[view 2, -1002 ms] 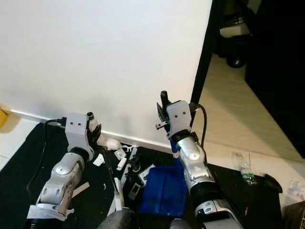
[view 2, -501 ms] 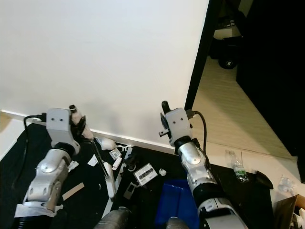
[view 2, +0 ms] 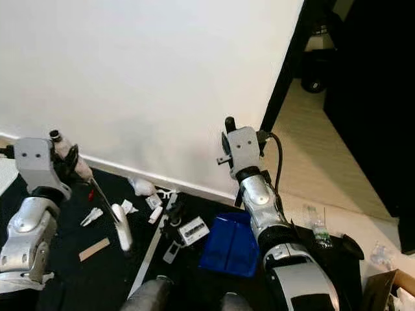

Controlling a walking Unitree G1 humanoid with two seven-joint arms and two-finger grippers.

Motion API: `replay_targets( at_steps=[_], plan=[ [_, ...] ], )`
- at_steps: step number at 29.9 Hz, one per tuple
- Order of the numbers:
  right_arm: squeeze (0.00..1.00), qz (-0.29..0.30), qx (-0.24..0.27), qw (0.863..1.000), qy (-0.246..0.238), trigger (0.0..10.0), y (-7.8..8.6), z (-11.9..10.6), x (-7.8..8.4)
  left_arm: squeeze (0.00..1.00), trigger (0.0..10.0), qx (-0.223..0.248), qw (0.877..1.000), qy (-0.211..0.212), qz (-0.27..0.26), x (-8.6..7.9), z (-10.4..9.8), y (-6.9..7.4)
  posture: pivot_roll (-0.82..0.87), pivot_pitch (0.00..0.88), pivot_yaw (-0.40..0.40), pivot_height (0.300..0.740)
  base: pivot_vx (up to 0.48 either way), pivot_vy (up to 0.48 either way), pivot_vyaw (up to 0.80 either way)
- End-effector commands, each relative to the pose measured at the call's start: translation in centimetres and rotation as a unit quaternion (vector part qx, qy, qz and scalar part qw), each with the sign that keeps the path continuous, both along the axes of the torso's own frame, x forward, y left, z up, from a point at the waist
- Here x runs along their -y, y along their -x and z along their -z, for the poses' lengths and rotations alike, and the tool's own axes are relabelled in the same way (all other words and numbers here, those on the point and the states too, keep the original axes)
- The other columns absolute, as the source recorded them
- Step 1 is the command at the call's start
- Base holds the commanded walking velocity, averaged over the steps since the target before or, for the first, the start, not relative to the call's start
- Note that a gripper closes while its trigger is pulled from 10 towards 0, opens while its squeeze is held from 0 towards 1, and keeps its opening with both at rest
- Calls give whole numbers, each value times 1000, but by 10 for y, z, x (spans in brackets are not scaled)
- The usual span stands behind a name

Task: Sweep floor

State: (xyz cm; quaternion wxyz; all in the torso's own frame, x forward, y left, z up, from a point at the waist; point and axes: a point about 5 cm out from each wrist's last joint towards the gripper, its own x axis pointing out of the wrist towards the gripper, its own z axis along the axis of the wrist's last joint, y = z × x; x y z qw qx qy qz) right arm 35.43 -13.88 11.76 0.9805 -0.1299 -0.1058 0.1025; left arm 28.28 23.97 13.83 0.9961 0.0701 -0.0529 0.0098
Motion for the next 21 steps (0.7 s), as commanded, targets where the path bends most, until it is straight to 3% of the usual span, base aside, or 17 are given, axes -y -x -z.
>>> replay_targets(
  at_steps=[1,4,7,11,13,19,21],
  plan=[
    [0,1,8,1000,6,10000,-2,-3,-1,0,10000,15,1000,-14,6,-11,-7,3,119,179,19,740,0,0,0],
    [0,2,9,1000,7,10000,-3,-4,-1,0,10000,14,1000,-14,9,-14,-8,4,119,179,19,740,0,0,0],
    [0,24,11,999,22,10000,-5,-6,7,0,10000,1,999,-40,-15,-34,-6,13,134,203,18,740,0,0,0],
    [0,33,9,999,24,10000,-6,-6,13,0,10000,-17,996,-78,-28,-47,2,22,136,217,16,740,0,0,0],
    [0,35,10,999,25,10000,-6,-6,15,0,10000,-25,995,-94,-18,-47,7,26,136,226,13,740,0,0,0],
    [0,36,13,999,26,10000,-7,-8,18,0,10000,-42,997,-66,28,-40,20,24,124,265,2,740,0,0,0],
    [0,37,11,999,30,10000,-7,-7,19,0,10000,-22,997,-43,65,-30,21,11,115,292,-3,740,0,0,0]
  ],
)
